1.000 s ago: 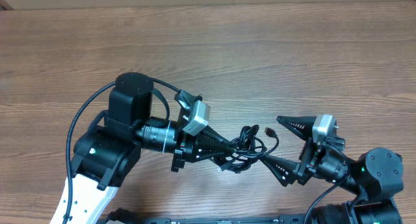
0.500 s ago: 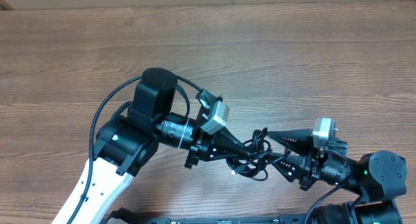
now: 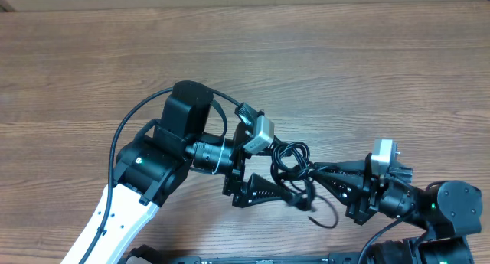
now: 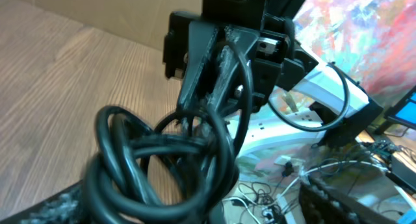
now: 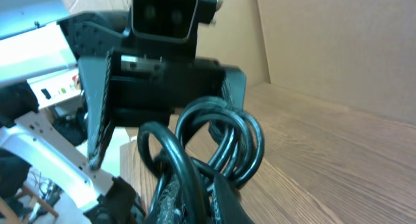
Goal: Untangle cables
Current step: 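Grasp a loop of the held cable with the right gripper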
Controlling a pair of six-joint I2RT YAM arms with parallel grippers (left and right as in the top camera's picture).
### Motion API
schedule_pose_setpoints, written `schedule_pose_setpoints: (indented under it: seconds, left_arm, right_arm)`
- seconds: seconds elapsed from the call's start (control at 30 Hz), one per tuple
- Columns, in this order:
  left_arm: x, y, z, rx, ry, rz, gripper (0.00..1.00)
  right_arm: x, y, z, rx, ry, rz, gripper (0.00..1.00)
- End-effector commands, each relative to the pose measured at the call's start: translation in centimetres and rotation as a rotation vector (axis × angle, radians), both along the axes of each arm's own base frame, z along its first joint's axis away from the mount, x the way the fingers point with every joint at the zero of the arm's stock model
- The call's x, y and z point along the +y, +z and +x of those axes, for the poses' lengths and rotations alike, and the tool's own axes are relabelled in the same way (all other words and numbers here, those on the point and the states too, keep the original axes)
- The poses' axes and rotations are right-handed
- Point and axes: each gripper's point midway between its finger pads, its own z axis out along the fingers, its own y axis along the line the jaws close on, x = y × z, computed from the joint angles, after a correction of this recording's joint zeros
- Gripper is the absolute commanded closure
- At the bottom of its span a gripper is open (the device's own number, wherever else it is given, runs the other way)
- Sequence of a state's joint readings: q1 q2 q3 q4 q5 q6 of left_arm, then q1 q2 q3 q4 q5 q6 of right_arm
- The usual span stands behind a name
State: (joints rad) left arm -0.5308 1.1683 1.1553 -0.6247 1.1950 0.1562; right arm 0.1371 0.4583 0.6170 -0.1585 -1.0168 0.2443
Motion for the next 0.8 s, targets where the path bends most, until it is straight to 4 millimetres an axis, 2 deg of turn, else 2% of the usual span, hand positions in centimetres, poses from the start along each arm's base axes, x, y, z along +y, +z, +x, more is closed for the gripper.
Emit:
schedule_pose_setpoints:
  seconds: [0.0,0.1,0.27,0.4,0.47,0.57,0.6,0.77]
  left_arm:
    - [-0.1,0.0,0.1,-0.051,0.0,0.008,0.04]
    - [0.0,0.0,0.0,-0.044,-0.002,0.01,0.0]
    - [-0.3,0.2,-0.9,-0.055,-0.046,-0.009,0.0]
    - [-0.9,0.5,-1.6,-0.077,-0.075,-0.02,0.02]
    - [-1.0,0.6,-1.5,-0.091,-0.075,-0.029,0.2]
    - [-1.1,0.9,-1.3,-0.113,-0.073,-0.043,0.85]
    - [-1.1,0.9,-1.2,-0.117,-0.071,-0.042,0.96]
    - [-1.2,0.4,-0.3,-0.124,-0.017,-0.009,0.96]
  right_arm:
    - [-0.3,1.7,0.0,0.029,-0.026,0.052,0.96]
    - [-0.6,2.0,0.7,0.07,-0.066,0.084,0.96]
    - [-0.7,3.4,0.5,0.09,-0.057,0.144,0.96]
    - [-0.7,3.4,0.4,0.1,-0.052,0.149,0.96]
    - [-0.6,3.4,0.4,0.102,-0.05,0.148,0.96]
    - [-0.6,3.4,0.3,0.102,-0.041,0.145,0.96]
    - [-0.5,3.3,0.2,0.101,-0.035,0.144,0.96]
    - [-0.5,2.7,0.2,0.106,-0.037,0.123,0.96]
